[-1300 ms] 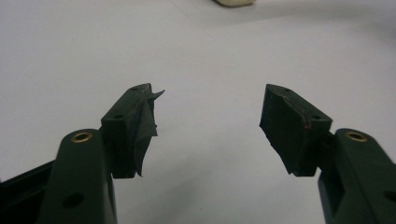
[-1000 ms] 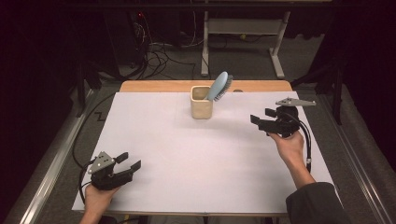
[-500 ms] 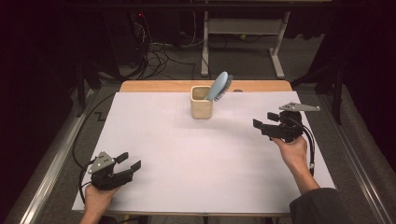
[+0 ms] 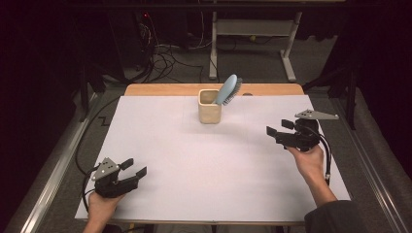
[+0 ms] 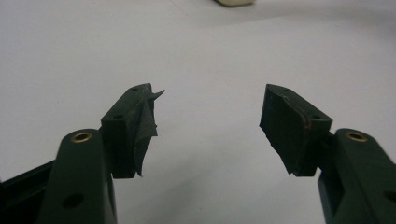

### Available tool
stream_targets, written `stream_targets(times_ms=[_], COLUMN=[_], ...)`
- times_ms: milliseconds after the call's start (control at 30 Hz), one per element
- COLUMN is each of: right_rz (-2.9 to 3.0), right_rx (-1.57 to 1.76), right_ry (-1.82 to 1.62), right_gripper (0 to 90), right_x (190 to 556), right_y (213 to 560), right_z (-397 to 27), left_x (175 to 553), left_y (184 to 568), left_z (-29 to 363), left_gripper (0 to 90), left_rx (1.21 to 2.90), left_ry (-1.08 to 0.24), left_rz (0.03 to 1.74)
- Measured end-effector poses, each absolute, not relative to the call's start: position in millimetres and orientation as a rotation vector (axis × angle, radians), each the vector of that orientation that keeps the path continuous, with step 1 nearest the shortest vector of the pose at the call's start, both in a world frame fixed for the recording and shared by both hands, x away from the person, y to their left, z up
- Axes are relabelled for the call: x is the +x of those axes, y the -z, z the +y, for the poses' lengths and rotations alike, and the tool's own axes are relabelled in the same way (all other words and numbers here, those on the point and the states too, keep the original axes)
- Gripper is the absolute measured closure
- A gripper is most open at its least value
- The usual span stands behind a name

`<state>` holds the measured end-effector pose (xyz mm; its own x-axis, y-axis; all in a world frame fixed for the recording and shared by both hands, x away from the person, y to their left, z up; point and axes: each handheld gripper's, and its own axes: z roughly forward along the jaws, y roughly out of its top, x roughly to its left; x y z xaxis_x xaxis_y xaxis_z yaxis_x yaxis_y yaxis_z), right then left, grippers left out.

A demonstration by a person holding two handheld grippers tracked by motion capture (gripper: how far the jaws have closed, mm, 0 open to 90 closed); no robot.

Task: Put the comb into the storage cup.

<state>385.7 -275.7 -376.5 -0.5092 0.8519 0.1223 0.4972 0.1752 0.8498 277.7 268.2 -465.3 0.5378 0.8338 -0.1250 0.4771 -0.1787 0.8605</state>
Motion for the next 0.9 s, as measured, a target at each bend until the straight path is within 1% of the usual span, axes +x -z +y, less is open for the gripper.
stream_targets(times_ms=[900], right_rz=[2.077], right_rx=[1.258], right_ry=[-1.272], right_gripper=[29.1], right_x=[366.4], right_y=[383.1], right_z=[-287.3], left_x=[278.2], left_y=[465.7], left_z=[268.2], left_gripper=[35.7], left_rx=[1.826], left_ry=[-0.466], left_rz=[1.087])
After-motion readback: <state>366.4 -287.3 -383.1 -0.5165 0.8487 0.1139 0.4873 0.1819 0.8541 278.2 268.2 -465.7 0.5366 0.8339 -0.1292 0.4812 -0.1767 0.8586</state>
